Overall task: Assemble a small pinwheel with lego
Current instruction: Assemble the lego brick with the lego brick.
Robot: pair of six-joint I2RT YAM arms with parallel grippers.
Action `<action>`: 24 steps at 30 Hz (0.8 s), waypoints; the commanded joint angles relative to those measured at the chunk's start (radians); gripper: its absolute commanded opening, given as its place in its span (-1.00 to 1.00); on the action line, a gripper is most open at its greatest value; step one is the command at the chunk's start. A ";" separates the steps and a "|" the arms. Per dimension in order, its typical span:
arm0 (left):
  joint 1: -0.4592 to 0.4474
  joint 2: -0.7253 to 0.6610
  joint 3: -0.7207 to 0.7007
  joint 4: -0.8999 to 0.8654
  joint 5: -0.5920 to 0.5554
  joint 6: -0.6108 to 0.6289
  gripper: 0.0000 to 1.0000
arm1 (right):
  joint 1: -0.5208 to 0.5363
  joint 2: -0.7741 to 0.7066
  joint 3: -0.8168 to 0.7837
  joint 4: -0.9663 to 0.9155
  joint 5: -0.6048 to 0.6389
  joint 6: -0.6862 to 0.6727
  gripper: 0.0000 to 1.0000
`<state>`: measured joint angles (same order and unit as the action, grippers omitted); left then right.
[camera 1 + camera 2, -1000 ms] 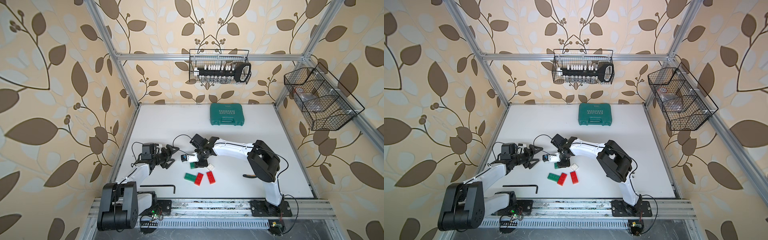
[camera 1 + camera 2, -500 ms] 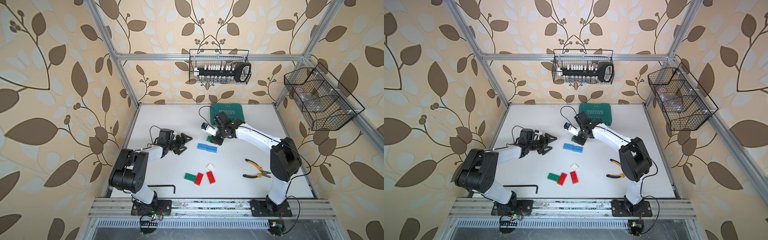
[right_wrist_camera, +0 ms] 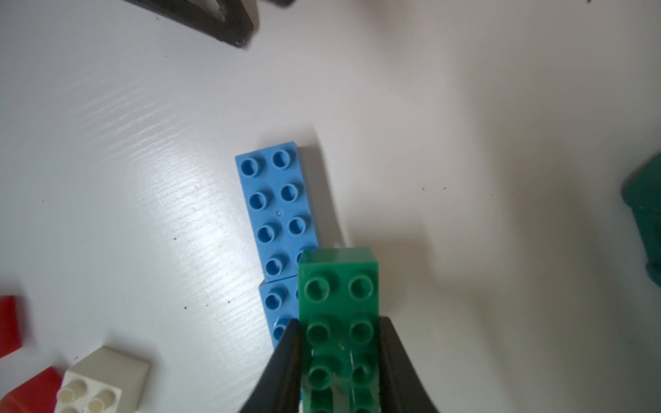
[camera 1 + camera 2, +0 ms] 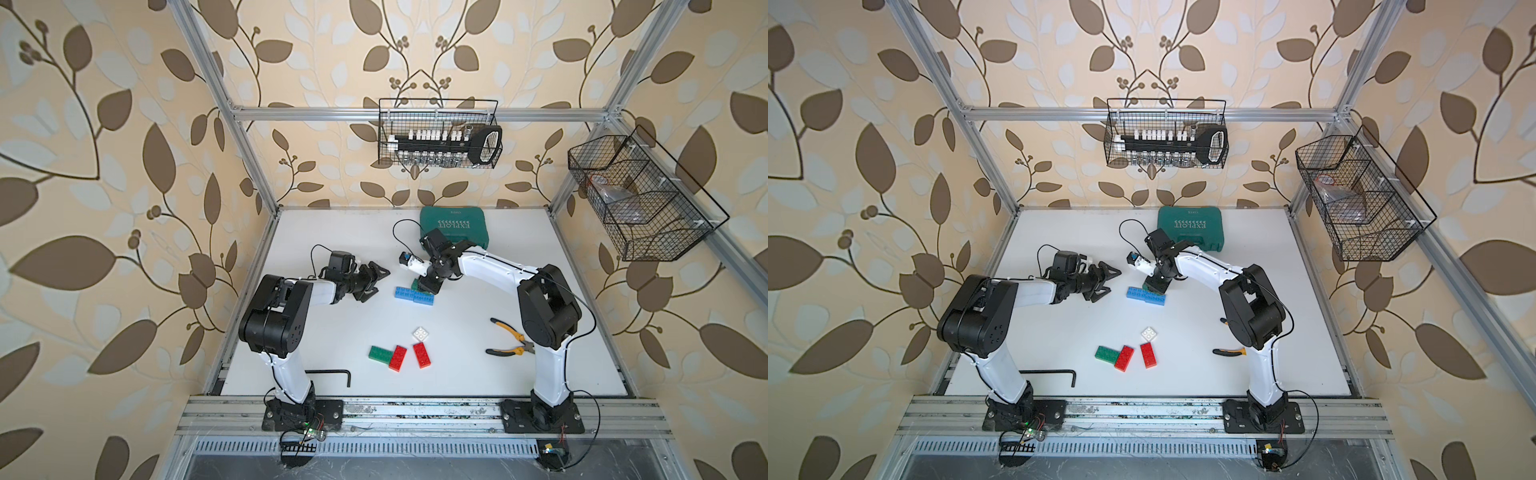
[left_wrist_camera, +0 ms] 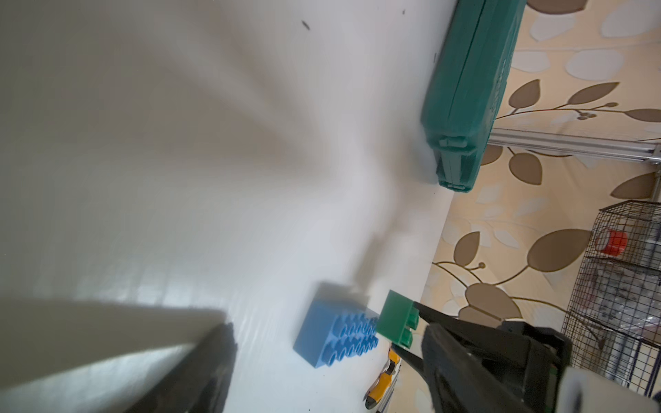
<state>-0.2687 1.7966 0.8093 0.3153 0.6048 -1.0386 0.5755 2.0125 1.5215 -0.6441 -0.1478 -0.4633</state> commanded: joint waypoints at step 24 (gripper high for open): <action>-0.052 0.047 0.041 0.045 -0.011 0.023 0.67 | 0.022 0.065 0.023 0.029 -0.030 0.001 -0.72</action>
<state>-0.3099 1.8320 0.8387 0.3443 0.6033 -1.0275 0.5892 2.0418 1.5269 -0.6144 -0.1738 -0.4610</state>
